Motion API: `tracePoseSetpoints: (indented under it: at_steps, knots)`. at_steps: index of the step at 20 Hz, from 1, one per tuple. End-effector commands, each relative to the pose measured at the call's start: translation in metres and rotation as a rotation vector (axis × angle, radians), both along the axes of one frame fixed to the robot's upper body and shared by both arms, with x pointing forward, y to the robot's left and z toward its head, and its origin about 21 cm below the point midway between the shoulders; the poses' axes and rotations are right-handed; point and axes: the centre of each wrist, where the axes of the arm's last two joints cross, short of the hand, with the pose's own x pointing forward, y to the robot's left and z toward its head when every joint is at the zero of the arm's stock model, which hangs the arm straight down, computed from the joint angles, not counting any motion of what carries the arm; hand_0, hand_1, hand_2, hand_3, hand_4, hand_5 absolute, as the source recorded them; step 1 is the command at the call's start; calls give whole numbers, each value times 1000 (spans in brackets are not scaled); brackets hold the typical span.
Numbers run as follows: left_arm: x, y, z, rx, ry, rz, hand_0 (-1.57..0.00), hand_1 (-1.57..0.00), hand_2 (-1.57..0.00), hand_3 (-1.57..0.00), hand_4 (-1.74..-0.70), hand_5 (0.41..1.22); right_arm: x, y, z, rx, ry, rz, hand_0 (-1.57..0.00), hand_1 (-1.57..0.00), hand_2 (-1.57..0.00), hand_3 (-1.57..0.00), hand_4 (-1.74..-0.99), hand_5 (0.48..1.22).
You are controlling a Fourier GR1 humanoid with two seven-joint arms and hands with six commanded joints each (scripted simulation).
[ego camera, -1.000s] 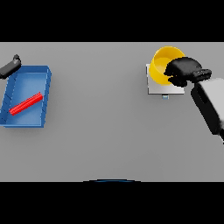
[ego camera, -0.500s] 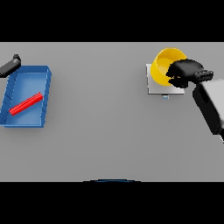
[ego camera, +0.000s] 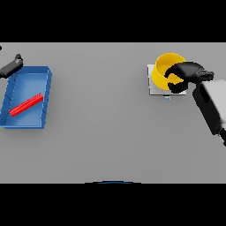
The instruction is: Pick up the red beaker and tilt it to pour out 1 green nut into yellow bowl. Pick up the yellow bowl and place it on the metallic measuring scale.
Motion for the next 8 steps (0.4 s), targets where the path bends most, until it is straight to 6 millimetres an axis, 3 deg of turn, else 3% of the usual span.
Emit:
tracePoseSetpoints:
  at_steps: [1, 8]
  knots:
    - [-1, 3, 3, -1, -5, 2, 1, 1, 1, 1, -853, 771, 1, -2, 2, -7, -2, 2, -237, -178, -256, -465, -1471, 836]
    - [-5, 1, 2, 7, -12, 22, 1, 1, 1, 1, -851, 768, 0, -5, 1, -34, 7, 20, -49, -37, -59, -263, -1414, 796]
